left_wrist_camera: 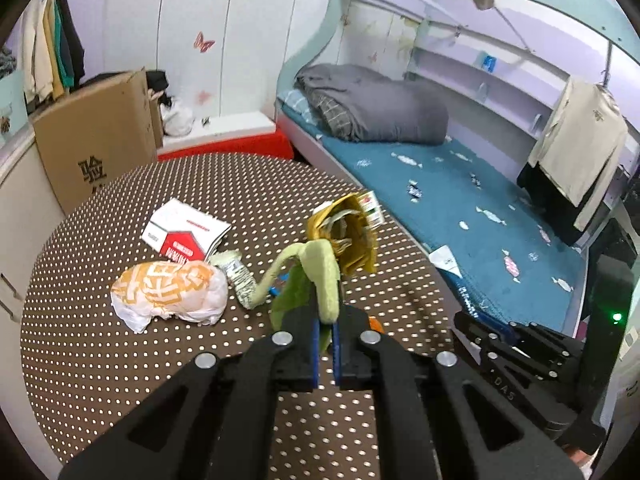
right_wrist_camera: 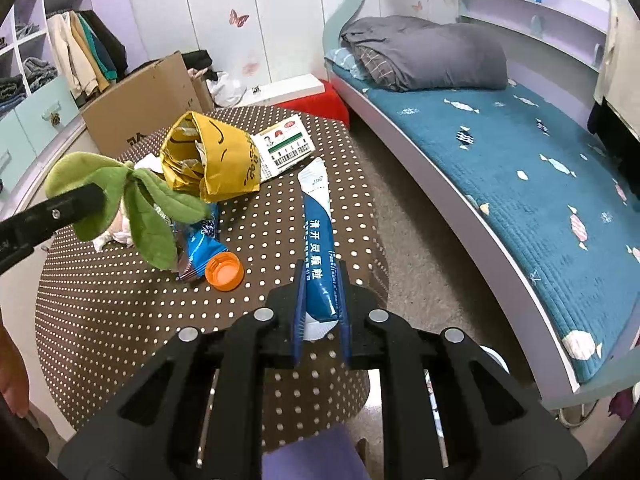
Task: Collect trash
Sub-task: 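Carry the toothpaste tube and green plush leaf in both tools over the bin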
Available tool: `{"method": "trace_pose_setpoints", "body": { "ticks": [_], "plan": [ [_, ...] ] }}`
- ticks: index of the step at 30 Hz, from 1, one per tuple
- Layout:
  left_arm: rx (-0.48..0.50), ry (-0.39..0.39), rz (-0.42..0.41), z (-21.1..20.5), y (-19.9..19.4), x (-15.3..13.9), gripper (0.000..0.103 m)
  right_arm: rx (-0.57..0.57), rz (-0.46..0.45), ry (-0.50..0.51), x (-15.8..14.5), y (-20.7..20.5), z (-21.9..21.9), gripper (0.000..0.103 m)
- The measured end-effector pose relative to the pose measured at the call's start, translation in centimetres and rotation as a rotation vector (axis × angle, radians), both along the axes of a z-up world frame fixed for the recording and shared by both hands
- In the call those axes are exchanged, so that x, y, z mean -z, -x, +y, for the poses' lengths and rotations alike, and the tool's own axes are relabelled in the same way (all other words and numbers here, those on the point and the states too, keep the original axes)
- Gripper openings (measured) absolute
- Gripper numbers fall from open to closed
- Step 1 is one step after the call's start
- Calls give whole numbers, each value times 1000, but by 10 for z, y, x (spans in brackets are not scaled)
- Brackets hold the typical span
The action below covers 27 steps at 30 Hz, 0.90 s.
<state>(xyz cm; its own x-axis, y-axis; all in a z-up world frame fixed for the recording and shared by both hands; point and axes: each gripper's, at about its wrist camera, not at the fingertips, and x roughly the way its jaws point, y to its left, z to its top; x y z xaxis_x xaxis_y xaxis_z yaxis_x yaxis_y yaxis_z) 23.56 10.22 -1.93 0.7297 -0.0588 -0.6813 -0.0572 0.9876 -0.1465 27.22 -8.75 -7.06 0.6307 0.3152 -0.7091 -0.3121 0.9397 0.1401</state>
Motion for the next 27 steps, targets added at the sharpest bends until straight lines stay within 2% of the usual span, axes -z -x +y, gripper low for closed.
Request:
{"method": "trace_pose_setpoints", "body": {
  "ticks": [6, 12, 16, 27],
  "plan": [
    [72, -24, -43, -30, 17, -16, 5, 40, -27, -16, -11, 17, -25, 14],
    [167, -43, -58, -72, 26, -21, 5, 101, -40, -36, -16, 33, -54, 14],
    [238, -50, -53, -100, 27, -17, 5, 148, -44, -41, -17, 43, -78, 14],
    [441, -66, -9, -191, 27, 4, 5, 348, 13, -70, 3, 61, -159, 14]
  ]
}}
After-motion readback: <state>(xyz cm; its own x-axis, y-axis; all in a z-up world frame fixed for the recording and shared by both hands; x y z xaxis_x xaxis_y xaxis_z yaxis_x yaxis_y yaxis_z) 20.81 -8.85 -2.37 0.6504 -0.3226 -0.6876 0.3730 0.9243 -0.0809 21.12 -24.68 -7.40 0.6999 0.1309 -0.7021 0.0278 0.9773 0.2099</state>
